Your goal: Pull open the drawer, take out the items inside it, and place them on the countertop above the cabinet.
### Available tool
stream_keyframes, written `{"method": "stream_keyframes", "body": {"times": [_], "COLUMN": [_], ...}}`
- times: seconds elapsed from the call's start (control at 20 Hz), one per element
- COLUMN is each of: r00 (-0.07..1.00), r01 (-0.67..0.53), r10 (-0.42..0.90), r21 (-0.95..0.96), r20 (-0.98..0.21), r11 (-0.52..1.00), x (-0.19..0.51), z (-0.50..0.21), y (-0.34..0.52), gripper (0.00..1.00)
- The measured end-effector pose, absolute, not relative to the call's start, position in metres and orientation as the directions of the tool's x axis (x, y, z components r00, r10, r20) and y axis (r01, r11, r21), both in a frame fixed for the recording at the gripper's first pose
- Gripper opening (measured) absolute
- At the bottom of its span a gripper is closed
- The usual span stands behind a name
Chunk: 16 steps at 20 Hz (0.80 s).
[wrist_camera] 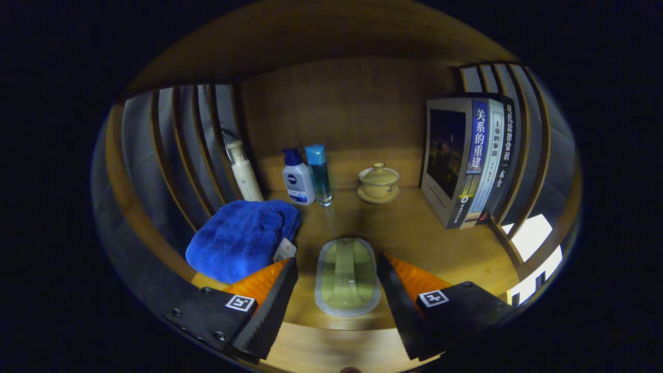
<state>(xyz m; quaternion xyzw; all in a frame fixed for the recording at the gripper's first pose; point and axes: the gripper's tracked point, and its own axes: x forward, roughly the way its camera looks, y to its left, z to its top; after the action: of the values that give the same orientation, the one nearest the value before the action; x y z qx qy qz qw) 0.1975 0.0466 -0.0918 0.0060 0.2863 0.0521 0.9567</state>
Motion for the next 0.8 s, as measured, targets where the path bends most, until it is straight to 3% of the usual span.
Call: {"method": "stream_keyframes", "body": {"times": [0.35,0.55,0.8], "r00": [0.916,0.927,0.948], "r01": [-0.184,-0.253,-0.246], "r10": [0.18,0.243,0.244], "r21": [0.024,0.002,0.017], "r20": [-0.359,-0.284,-0.205], "r11": [0.983,0.967,0.969], "x": [0.13,0.081,0.028], "z": [-0.03,-0.02,-0.031], "y": [0.061,0.075,0.074], "gripper": [0.99,0.99,0.98]}}
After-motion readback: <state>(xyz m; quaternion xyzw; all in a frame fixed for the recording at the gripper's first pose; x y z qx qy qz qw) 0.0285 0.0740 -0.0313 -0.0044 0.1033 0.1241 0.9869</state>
